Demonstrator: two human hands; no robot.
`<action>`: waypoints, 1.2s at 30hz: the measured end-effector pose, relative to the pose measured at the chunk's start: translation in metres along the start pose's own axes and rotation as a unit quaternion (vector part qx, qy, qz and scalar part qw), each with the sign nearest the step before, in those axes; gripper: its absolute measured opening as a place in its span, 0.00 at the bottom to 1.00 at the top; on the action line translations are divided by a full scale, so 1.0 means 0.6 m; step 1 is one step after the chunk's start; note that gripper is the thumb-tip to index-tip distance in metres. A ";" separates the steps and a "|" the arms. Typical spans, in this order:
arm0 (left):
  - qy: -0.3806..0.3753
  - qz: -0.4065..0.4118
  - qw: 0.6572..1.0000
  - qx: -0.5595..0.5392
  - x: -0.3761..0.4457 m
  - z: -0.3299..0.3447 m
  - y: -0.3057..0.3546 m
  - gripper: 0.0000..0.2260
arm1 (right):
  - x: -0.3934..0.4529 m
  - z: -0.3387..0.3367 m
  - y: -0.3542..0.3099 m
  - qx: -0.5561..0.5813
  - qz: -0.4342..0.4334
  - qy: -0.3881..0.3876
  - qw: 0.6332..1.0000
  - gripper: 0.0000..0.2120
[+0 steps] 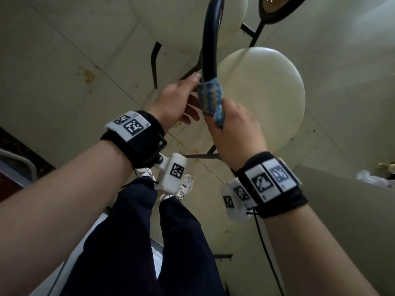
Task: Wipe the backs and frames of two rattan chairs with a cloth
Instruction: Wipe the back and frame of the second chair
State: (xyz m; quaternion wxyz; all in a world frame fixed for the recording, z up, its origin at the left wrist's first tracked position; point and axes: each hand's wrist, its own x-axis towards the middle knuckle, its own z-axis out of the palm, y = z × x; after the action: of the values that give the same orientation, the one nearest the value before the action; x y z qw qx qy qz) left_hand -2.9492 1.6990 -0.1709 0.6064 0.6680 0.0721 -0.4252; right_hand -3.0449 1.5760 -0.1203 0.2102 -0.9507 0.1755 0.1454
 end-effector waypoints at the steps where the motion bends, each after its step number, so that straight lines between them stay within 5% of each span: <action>1: 0.008 0.004 1.000 0.009 0.002 0.002 0.004 0.22 | -0.013 0.000 0.007 -0.003 0.001 -0.002 1.000 0.16; 11: 0.017 0.011 0.999 0.031 0.027 0.024 0.035 0.20 | 0.039 -0.005 -0.008 0.034 0.040 -0.046 0.998 0.13; 36: 0.019 0.052 0.997 -0.044 0.038 0.045 0.002 0.24 | -0.122 0.027 0.063 0.000 0.033 0.055 0.998 0.18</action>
State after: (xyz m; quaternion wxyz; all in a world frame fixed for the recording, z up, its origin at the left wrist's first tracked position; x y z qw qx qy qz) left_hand -2.9468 1.6654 -0.1823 0.6551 0.6514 0.0677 -0.3768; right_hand -3.1285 1.5712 -0.1220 0.1954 -0.9510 0.2179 0.0997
